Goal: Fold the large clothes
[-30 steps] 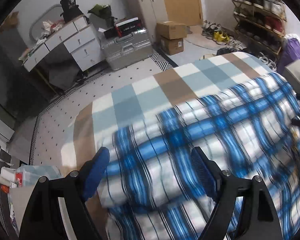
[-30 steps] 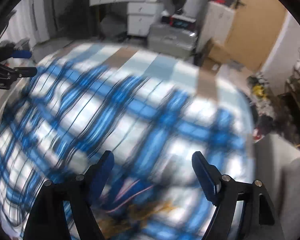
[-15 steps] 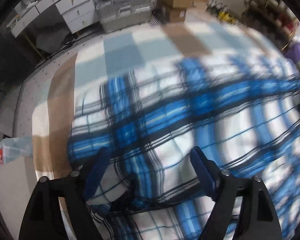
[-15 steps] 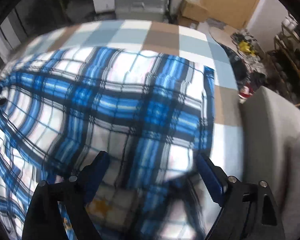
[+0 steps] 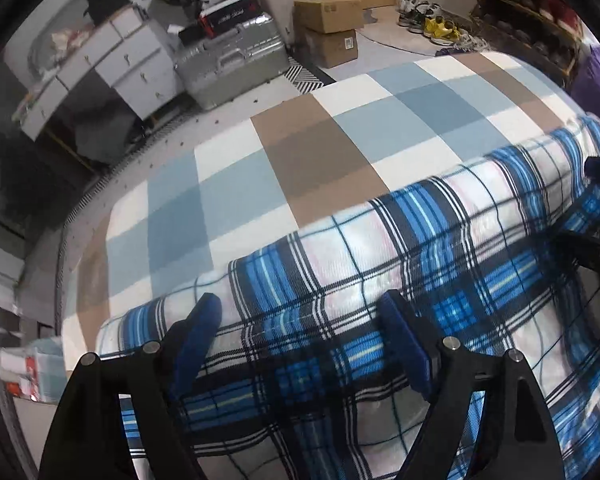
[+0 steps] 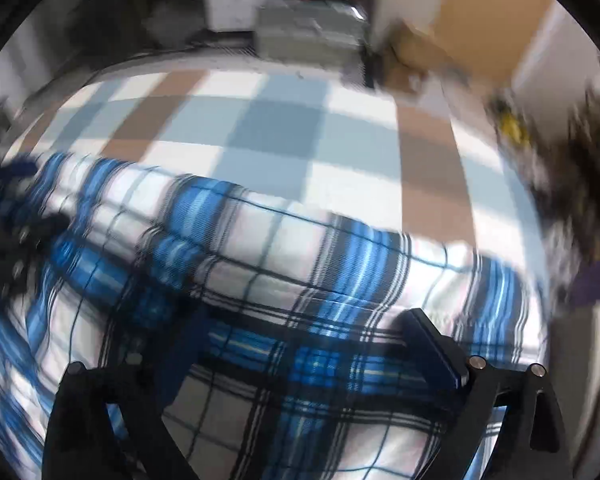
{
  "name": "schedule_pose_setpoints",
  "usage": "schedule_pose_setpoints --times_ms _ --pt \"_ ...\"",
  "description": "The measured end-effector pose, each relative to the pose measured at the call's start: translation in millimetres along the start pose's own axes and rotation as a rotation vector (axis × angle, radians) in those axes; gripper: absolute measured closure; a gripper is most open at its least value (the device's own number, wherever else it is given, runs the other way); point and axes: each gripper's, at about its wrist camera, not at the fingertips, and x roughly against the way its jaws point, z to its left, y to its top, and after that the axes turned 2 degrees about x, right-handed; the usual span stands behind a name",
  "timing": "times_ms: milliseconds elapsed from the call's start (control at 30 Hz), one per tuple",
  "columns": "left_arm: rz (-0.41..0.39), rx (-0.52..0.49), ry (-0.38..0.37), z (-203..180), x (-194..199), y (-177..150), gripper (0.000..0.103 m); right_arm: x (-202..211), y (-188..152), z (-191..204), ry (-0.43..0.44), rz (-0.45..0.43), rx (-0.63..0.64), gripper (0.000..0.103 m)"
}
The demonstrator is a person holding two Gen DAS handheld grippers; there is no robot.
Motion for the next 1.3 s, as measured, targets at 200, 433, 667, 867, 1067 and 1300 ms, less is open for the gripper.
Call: schedule_pose_setpoints --times_ms 200,433,667,867,1067,1300 --pt "0.018 0.013 -0.016 -3.0 26.1 1.2 0.025 21.4 -8.4 -87.3 0.094 -0.091 -0.288 0.015" --pt "0.049 0.054 0.028 -10.2 41.4 -14.4 0.023 -7.9 -45.6 -99.6 0.028 -0.002 -0.297 0.001" --pt "-0.082 0.053 -0.041 -5.9 127.9 -69.4 0.023 86.9 -111.6 -63.9 0.209 -0.185 -0.28 0.007" --pt "-0.227 0.091 -0.15 -10.4 204.9 -137.3 0.023 186.3 -190.2 3.0 0.337 -0.41 -0.24 0.005" --pt "-0.328 0.2 -0.091 0.0 246.6 -215.2 0.023 184.3 -243.5 108.9 0.424 -0.313 -0.132 0.001" --pt "-0.287 0.353 -0.003 26.4 237.2 -286.7 0.023 131.2 -256.0 189.1 0.615 -0.175 -0.158 0.006"
